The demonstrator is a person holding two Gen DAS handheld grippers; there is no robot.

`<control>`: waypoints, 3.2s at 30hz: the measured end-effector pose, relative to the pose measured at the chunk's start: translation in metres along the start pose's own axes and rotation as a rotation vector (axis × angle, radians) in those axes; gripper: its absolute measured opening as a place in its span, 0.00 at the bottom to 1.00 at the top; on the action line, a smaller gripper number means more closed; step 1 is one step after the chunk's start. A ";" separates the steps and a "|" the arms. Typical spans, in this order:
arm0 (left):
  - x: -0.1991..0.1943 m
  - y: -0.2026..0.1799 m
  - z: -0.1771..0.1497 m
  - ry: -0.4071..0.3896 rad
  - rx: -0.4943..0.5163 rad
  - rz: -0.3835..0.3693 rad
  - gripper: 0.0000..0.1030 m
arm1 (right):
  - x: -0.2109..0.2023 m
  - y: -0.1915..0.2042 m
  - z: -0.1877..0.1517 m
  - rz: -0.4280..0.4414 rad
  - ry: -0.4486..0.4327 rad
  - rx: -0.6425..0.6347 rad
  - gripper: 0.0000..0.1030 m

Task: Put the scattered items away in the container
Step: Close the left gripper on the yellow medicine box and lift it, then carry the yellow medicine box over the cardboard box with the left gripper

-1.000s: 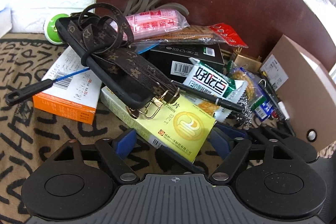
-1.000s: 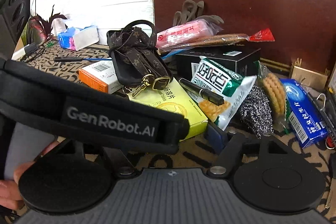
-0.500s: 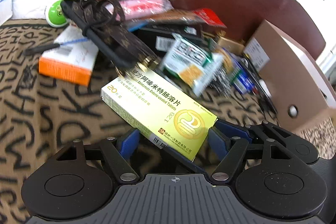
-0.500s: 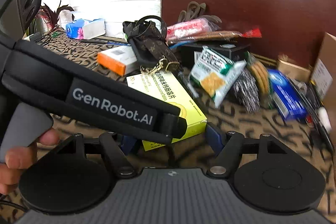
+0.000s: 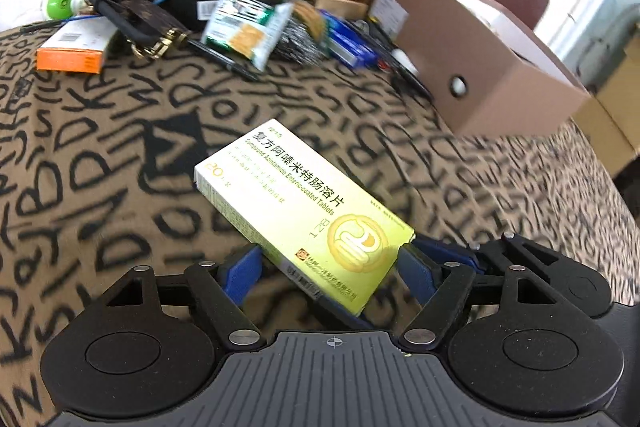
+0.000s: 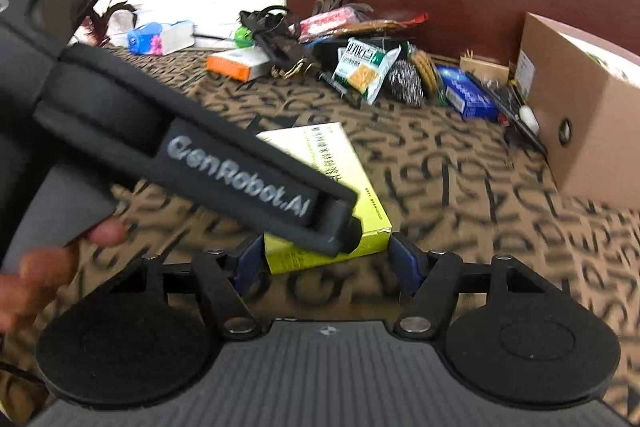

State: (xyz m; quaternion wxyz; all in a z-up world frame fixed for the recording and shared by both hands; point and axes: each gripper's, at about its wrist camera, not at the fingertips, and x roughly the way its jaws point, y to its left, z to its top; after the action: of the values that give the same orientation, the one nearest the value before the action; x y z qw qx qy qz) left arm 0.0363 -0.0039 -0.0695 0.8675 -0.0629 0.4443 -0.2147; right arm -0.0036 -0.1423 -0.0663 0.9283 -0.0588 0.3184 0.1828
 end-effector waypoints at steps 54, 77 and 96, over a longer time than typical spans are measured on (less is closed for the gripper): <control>-0.006 -0.046 0.016 0.021 0.009 -0.035 0.76 | -0.029 -0.026 -0.005 -0.067 -0.053 0.044 0.69; -0.009 -0.234 0.119 -0.191 0.359 -0.176 0.77 | -0.124 -0.162 0.045 -0.326 -0.356 0.116 0.69; 0.083 -0.300 0.248 -0.215 0.363 -0.260 0.79 | -0.095 -0.301 0.126 -0.378 -0.327 0.092 0.69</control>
State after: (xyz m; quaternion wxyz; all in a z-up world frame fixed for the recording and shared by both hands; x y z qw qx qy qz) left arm 0.1818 -0.3296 0.1066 0.8719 0.0148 0.2919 -0.3930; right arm 0.1117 -0.4216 0.0893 0.9868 -0.0449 0.1555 -0.0016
